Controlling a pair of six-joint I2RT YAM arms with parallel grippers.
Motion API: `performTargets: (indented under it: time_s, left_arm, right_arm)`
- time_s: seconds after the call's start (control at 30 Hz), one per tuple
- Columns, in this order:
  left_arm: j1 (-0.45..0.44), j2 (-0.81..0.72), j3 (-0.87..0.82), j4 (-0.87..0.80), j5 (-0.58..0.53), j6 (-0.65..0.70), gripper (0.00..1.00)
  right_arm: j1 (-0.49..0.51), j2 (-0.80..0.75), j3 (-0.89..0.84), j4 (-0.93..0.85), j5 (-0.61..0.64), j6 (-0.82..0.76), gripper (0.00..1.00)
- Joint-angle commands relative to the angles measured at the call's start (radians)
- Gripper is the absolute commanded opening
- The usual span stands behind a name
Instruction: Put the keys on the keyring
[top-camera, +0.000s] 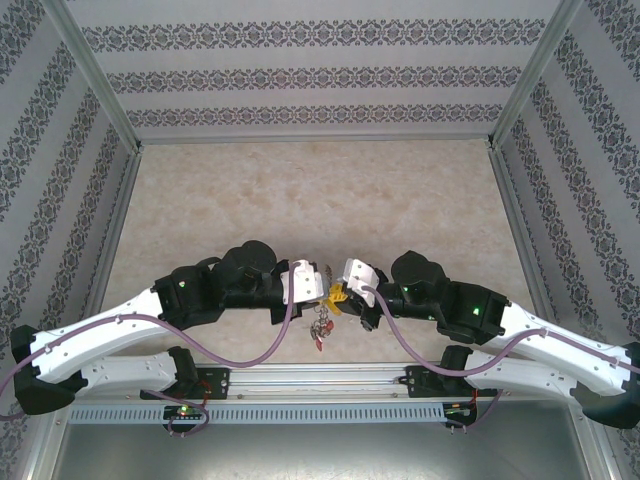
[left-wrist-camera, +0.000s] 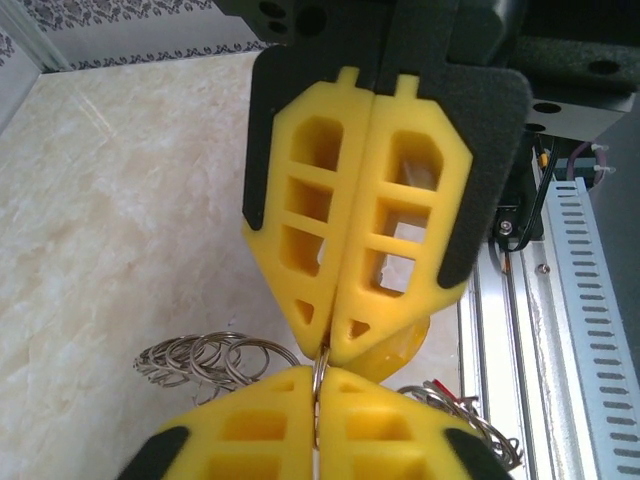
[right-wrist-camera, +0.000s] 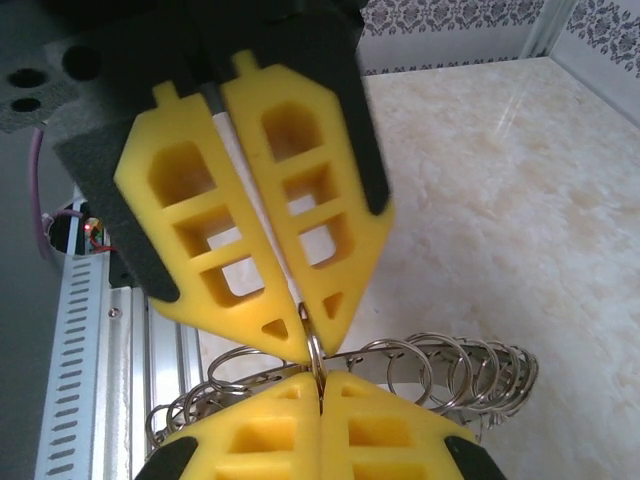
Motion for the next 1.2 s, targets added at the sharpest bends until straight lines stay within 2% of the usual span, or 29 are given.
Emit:
performTargets:
  time_s: [0.0, 0.13, 0.17, 0.23, 0.27, 0.3, 0.37, 0.63, 0.83, 1.17]
  left_arm:
    - [-0.013, 0.000, -0.014, 0.028, -0.004, 0.006, 0.00]
    - [-0.014, -0.011, -0.033, 0.059, 0.006, 0.007, 0.00]
    - [-0.014, -0.018, -0.038, 0.069, 0.007, 0.006, 0.00]
    - [-0.013, -0.038, -0.051, 0.095, 0.001, 0.000, 0.00]
    - [-0.011, -0.048, -0.057, 0.105, -0.005, -0.002, 0.00]
    - [-0.007, -0.061, -0.062, 0.114, -0.007, -0.004, 0.00]
    - [-0.001, -0.079, -0.070, 0.123, -0.002, -0.009, 0.00]
    - [0.007, -0.119, -0.101, 0.175, 0.054, -0.015, 0.00]
    - [0.009, -0.161, -0.135, 0.244, 0.133, -0.020, 0.00]
    - [0.009, -0.187, -0.151, 0.248, 0.145, -0.018, 0.00]
  right_arm:
    - [-0.002, -0.015, 0.034, 0.042, -0.028, -0.015, 0.00]
    - [0.000, -0.023, 0.021, 0.064, -0.018, -0.009, 0.00]
    - [0.000, -0.024, 0.016, 0.067, -0.015, -0.004, 0.03]
    - [-0.001, -0.030, 0.004, 0.068, -0.016, 0.011, 0.25]
    - [0.000, -0.034, -0.002, 0.066, -0.021, 0.019, 0.32]
    - [-0.001, -0.041, -0.014, 0.064, -0.024, 0.026, 0.38]
    - [-0.001, -0.064, -0.035, 0.062, -0.021, 0.042, 0.40]
    - [-0.001, -0.156, -0.077, 0.051, 0.018, 0.073, 0.38]
    - [0.000, -0.095, -0.054, 0.098, -0.082, 0.056, 0.33]
    - [0.004, -0.045, -0.049, 0.145, -0.160, 0.054, 0.18]
